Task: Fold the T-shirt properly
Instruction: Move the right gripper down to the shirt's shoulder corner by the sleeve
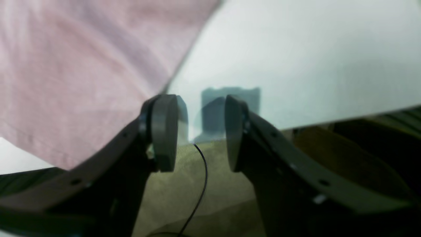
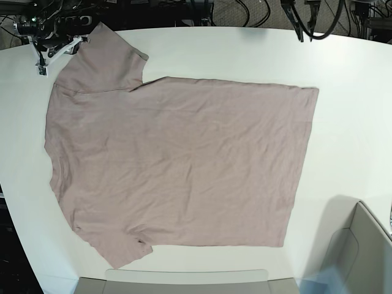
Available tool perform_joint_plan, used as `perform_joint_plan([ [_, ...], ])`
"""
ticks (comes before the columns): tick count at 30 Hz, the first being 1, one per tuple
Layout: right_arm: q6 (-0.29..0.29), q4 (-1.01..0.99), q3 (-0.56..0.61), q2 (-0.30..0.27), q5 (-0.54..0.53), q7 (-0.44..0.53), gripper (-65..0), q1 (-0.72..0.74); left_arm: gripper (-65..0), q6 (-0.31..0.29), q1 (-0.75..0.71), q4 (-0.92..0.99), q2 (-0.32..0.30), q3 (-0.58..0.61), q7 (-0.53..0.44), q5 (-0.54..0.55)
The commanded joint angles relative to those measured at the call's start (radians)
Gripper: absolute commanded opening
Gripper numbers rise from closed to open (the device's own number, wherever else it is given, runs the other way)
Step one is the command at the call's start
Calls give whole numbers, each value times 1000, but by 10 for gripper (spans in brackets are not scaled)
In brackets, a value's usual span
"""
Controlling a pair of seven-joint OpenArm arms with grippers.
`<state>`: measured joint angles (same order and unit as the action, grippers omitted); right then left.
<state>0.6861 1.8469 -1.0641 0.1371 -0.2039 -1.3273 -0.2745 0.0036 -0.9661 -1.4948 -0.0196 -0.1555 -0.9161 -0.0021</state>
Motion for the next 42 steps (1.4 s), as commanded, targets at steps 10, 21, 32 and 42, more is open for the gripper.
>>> perform_joint_plan([
  [10,12,33,57,19,-7,-28,-408,-41,-516,5,-20,-8,-1,-5,-25,3],
  [21,12,176,55,20,-127,-28,-408,-107,-516,3,-18,-8,0,1,-24,3],
  [32,12,135,58,20,-78,-27,-408,-45,-516,3,-18,-7,0,1,-24,3],
  [42,12,-33,68,16,31,-19,-408,5,-516,5,-18,-7,0,1,-24,4],
])
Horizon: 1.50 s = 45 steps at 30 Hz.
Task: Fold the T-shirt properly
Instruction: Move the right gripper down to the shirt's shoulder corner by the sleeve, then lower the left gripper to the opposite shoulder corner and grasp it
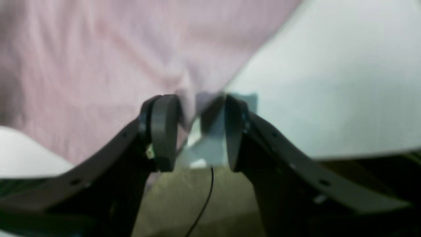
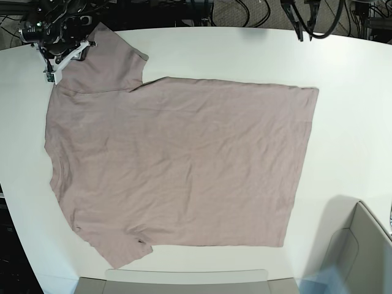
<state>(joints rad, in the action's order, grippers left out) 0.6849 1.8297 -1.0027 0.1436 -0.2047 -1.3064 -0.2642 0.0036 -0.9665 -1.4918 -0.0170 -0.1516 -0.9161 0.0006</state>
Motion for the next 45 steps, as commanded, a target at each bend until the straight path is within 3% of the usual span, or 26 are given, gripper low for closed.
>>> perform_joint_plan([
  [1,13,-25,28,9,44,-28,-408,-2,-516,5,-18,-10,-2,-3,-24,2],
  [7,13,-28,198,12,75,31,-408,-66,-514,3,-18,-14,-2,-3,-24,2],
  [12,13,-29,201,13,77,31,-408,-73,-514,-1,-7,-17,-5,-1,-21,2],
  [15,13,-29,201,11,78,29,-408,-82,-513,-1,5,-26,-5,8,48,5],
  [20,13,-29,199,9,78,35,-408,-116,-511,-15,13,-131,-7,77,285,9],
  [22,13,-29,199,4,80,35,-408,-126,-493,-81,13,-203,-7,103,372,49],
  [25,13,-29,198,-3,110,35,-408,-137,-477,-205,14,-324,-7,105,521,230],
  [30,13,-37,104,-3,268,37,-408,-102,-476,-377,62,-452,-42,-6,888,565],
  [32,13,-80,86,-9,340,37,-408,-85,-476,-419,106,-448,-61,-64,1037,662],
  [36,13,-244,81,-74,406,37,-408,-62,-476,-477,185,-435,-61,-191,1244,744],
  [41,13,-367,80,-95,367,146,-408,-74,-476,-521,218,-436,-44,-299,1325,750],
  [45,13,-377,81,-94,367,156,-408,-80,-476,-521,218,-436,-48,-308,1325,750],
])
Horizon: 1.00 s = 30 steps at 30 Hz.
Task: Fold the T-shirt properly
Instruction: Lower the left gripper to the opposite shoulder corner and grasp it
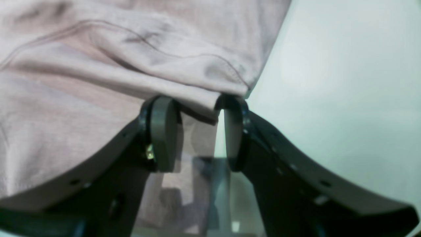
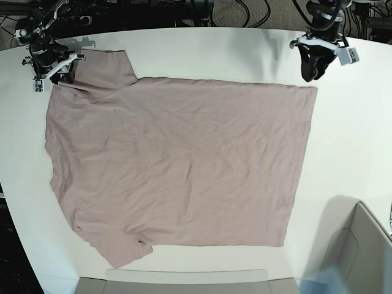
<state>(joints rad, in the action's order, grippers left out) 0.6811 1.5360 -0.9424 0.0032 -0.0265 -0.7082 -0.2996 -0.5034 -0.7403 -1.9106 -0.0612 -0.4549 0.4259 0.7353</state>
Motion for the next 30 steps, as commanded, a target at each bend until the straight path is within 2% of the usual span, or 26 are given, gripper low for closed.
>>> perform_joint_plan([
  [1,17,-87,21,47,188,-442,-408,-43,-476,-14,-8,-17,-6,-5,-17,16],
  [4,17,-87,21,47,188,-442,-408,-43,-473,-14,-9,-16,-7,-6,3,16],
  [8,17,-87,21,47,188,-439,-408,-43,-462,-25,55,-13,-7,-12,184,19],
  [10,17,-85,21,45,188,-437,-408,-45,-443,-65,106,12,-4,-34,279,20],
  [12,17,-84,21,45,188,-437,-408,-45,-439,-110,173,70,7,-107,382,34],
  [15,17,-87,21,45,188,-437,-408,-46,-439,-186,284,202,14,-279,531,77],
  [18,17,-87,21,44,188,-436,-408,-59,-439,-195,379,331,5,-413,664,73],
  [20,17,-87,21,40,188,-436,-408,-59,-439,-195,436,408,-39,-456,741,53],
  [25,17,-82,29,42,188,-436,-408,-59,-439,-195,474,506,-96,-457,772,40],
  [30,17,-85,30,44,188,-436,-408,-57,-439,-195,476,512,-98,-416,779,40],
])
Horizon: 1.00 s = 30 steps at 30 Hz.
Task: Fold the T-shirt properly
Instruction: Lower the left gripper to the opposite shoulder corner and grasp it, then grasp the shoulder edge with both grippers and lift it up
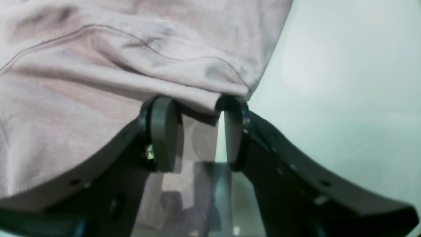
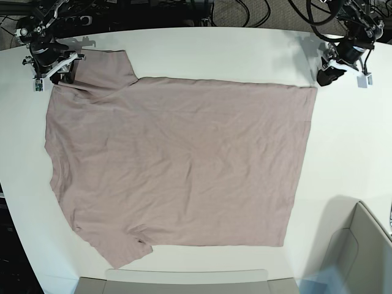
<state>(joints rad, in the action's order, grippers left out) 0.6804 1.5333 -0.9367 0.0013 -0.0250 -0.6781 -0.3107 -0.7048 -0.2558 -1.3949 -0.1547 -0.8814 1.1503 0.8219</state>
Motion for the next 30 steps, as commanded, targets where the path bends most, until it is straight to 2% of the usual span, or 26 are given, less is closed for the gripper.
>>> perform_joint_plan([
  [1,18,-83,25,45,187,-466,-408,-46,-439,7,-9,-4,-4,31,55,-46],
  [5,18,-80,25,45,187,-466,-408,-46,-439,7,-7,-2,-4,92,44,-46],
  [10,18,-83,25,45,187,-466,-408,-46,-439,7,22,2,-3,97,43,-48],
  [14,18,-83,25,45,187,-466,-408,-46,-439,7,62,81,-6,98,47,-49],
  [20,18,-81,25,45,187,-466,-408,-46,-439,7,105,105,0,138,49,-158],
  [24,18,-83,25,45,187,-466,-415,-46,-443,7,103,105,2,169,43,-166],
  [27,18,-78,25,42,187,-466,-495,-46,-506,7,99,105,2,169,43,-169],
  [30,18,-75,29,39,193,-466,-643,-46,-620,7,97,101,0,175,43,-169],
])
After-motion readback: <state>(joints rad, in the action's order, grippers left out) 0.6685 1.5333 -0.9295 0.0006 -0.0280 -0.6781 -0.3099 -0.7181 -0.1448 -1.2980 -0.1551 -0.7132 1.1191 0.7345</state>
